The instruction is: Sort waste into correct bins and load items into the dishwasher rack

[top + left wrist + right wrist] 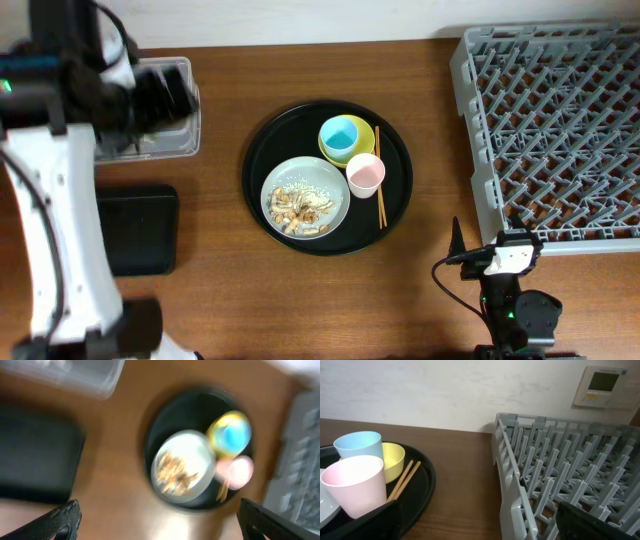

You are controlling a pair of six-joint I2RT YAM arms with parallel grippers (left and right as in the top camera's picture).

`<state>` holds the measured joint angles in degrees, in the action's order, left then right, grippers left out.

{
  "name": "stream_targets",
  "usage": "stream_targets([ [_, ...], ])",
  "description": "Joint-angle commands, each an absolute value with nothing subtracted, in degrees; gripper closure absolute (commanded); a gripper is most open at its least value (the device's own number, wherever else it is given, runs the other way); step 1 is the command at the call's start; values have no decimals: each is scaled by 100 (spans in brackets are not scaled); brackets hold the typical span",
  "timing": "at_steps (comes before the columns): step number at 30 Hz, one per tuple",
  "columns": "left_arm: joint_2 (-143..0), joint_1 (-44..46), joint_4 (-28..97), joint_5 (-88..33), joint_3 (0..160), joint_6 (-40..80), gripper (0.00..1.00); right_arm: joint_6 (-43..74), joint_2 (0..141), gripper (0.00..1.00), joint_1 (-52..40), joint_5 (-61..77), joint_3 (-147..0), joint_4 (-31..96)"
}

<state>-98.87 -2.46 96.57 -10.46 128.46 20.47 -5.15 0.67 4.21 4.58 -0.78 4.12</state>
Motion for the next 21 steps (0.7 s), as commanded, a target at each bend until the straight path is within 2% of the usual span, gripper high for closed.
stream_targets([
  [1, -8261, -213, 9443, -143, 11010, 2624, 1, -556, 47, 2, 454, 429, -32, 416],
  [6, -6364, -213, 8624, -150, 9157, 2995, 1, -556, 47, 2, 454, 429, -32, 416],
  [11, -5068, -213, 8191, -169, 8058, 3507, 1, -556, 47, 2, 454, 429, -32, 416],
  [21, -4713, -213, 8340, -167, 7887, 3518, 1, -556, 47, 2, 454, 429, -32, 416],
])
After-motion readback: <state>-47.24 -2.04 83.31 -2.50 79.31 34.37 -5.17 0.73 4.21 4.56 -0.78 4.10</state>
